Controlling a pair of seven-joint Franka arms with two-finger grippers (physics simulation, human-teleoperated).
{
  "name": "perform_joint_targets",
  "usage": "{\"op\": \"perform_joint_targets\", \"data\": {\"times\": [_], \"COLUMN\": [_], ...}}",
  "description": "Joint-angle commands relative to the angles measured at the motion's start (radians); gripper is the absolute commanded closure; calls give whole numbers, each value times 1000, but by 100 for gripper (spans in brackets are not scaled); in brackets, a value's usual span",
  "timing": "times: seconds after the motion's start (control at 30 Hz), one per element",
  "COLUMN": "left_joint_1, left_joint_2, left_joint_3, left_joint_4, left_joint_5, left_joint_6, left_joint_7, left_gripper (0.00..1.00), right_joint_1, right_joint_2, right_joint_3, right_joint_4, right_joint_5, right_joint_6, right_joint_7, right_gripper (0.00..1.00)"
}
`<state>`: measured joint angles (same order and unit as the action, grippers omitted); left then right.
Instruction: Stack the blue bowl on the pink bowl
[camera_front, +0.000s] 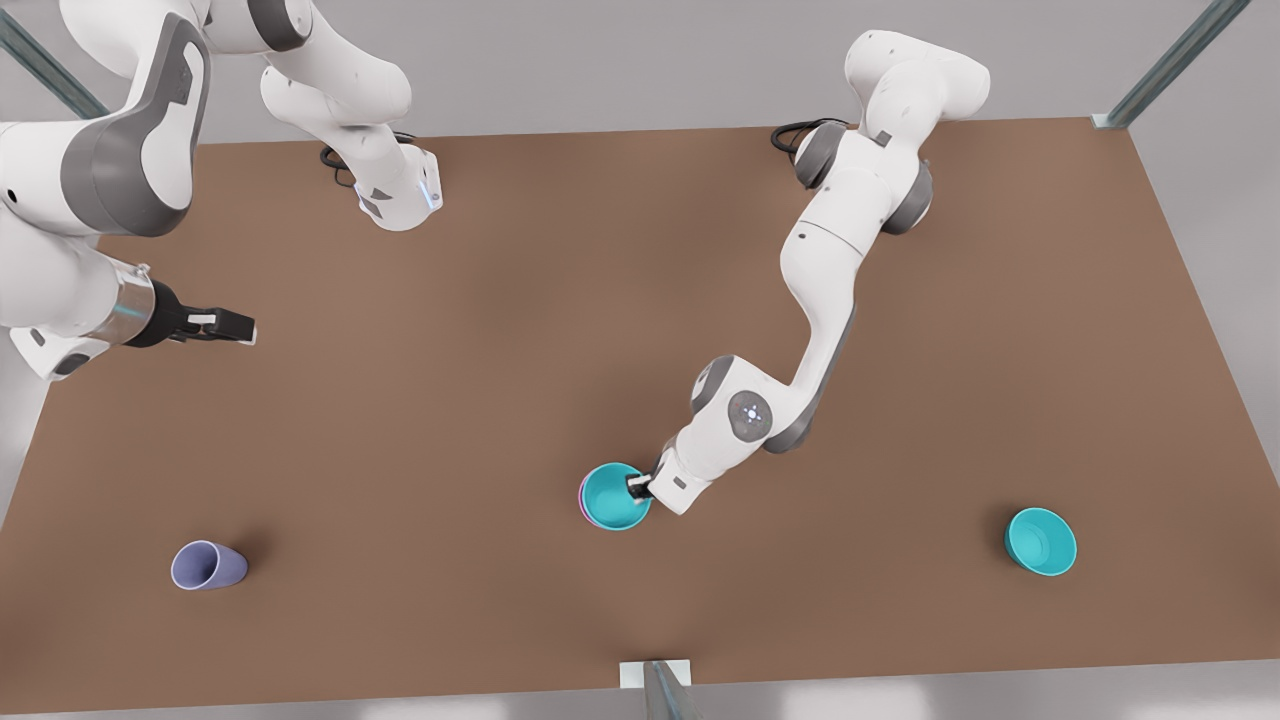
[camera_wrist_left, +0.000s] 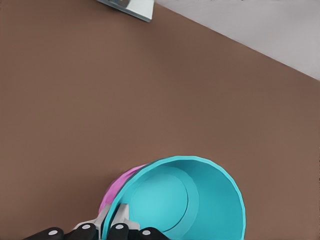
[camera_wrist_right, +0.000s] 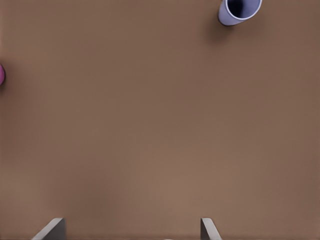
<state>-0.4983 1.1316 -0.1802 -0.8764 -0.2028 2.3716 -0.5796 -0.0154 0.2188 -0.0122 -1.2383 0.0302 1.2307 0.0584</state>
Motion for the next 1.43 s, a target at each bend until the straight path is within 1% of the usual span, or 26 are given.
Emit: {"op": "perform_joint_targets", "data": {"times": [0.0,0.13,0.17,0.3,0.73,0.77,0.8,0.83,0.87,0.9,0.93,0.97,1.0,1.03,1.07,1.13,1.17,1.2,1.23,1.27,1.3,1.4], "left_joint_1": [0,0,-2,-5,-5,-5,-5,-3,3,18,193,345,448,468,486,538,547,520,518,520,520,520], "left_joint_2": [0,-4,-7,-9,0,0,-1,-3,-7,-33,-180,-315,-418,-453,-500,-579,-689,-938,-941,-946,-948,-948], "left_joint_3": [-1,-2,-4,-5,-10,-10,-10,-10,-10,-7,-8,-5,-5,-5,-5,-7,-2,4,5,36,44,42], "left_joint_4": [-1,-3,-6,-7,-7,-7,-7,-7,-7,-9,-12,-12,-12,-12,-12,-13,-191,-592,-576,-572,-572,-572], "left_joint_5": [-6,-7,-7,-6,-4,-4,-4,-6,-7,-7,0,16,129,224,321,364,362,356,326,277,261,261], "left_joint_6": [28,9,-49,-95,-86,-86,-86,-86,-89,-129,-578,-865,-968,-996,-1054,-1160,-1096,-806,-871,-882,-882,-884], "left_joint_7": [-149,-151,-151,-151,-149,-151,-151,-184,-217,-218,-142,65,182,222,367,559,633,630,629,630,630,630], "left_gripper": [79,79,79,79,79,52,4,0,0,0,0,0,0,0,0,0,0,0,0,0,0,0], "right_joint_1": [0,0,0,0,-8,-8,-8,-8,-8,-8,-14,-14,-14,-14,-15,-15,-14,-14,-14,-14,-15,-15], "right_joint_2": [-1,1,2,4,11,11,13,14,14,14,14,14,16,16,14,13,11,13,13,13,13,13], "right_joint_3": [0,0,0,0,-2,-2,-3,-3,-3,-2,-2,-2,-2,-2,-2,-2,-2,-2,-2,-2,-2,-2], "right_joint_4": [0,0,0,0,-6,-6,-6,-6,-6,-6,-6,-12,-12,-12,-12,-10,-10,-10,-12,-12,-12,-13], "right_joint_5": [0,0,0,0,-9,-10,-9,-9,-9,-9,-7,-7,-6,-6,-6,-6,-4,-4,-4,-4,-4,-4], "right_joint_6": [-2,-2,-2,-2,0,0,0,0,0,0,0,1,1,1,1,1,1,1,0,1,1,0], "right_joint_7": [-38,-40,-40,-43,-52,-52,-52,-52,-52,-52,-54,-54,-54,-54,-54,-54,-52,-54,-54,-54,-54,-52], "right_gripper": [0,0,0,0,0,0,0,0,0,0,0,0,0,0,0,0,0,0,0,0,0,0]}}
